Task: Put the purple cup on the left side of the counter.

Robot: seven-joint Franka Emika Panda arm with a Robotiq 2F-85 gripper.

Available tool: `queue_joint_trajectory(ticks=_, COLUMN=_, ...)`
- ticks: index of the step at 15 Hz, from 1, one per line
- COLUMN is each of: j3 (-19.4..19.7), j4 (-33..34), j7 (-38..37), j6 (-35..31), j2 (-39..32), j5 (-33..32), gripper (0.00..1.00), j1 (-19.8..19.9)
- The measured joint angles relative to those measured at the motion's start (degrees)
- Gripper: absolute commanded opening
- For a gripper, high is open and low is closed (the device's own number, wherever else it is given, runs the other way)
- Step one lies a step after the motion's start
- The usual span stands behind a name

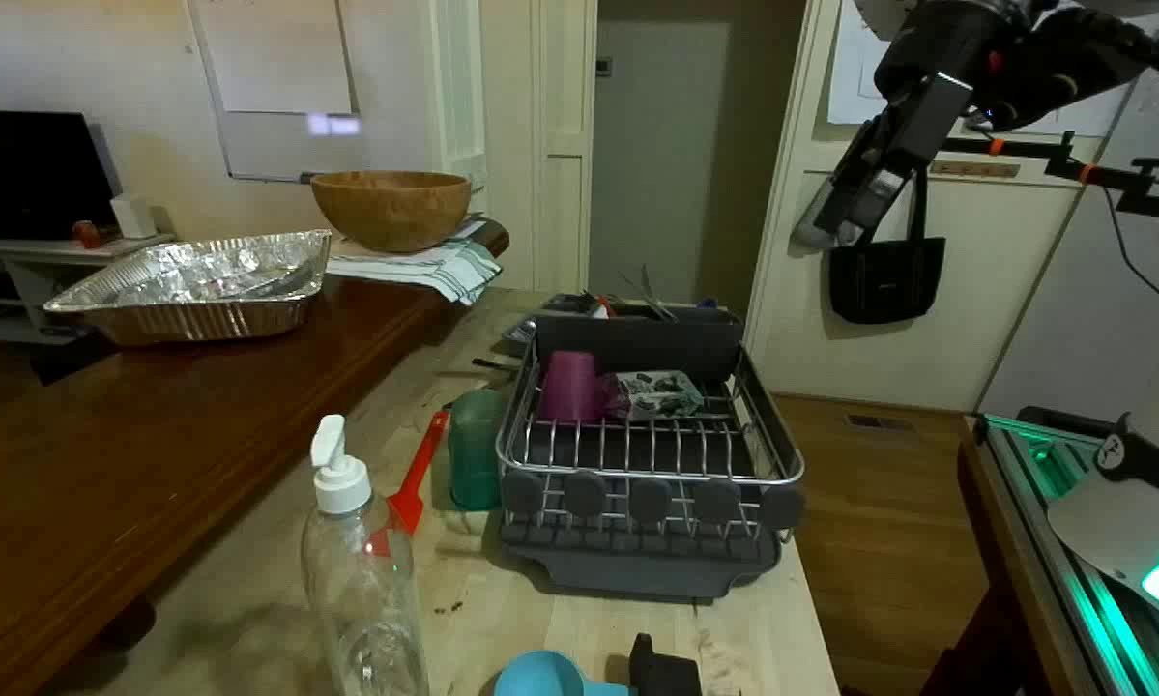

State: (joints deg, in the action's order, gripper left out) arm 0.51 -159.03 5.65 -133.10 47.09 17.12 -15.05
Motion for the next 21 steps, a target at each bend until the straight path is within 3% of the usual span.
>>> queue_joint_trajectory(ticks=3, j3=-0.06, j4=-3.41, j7=0.00, j6=0.41, j2=-0.73, j5=-0.02, gripper=1.00, j1=0.02)
queue_joint_trajectory(ticks=21, j3=-0.06, j4=-3.23, j7=0.00, j6=0.41, j2=-1.39, j5=-0.02, gripper=1.00, j1=0.02)
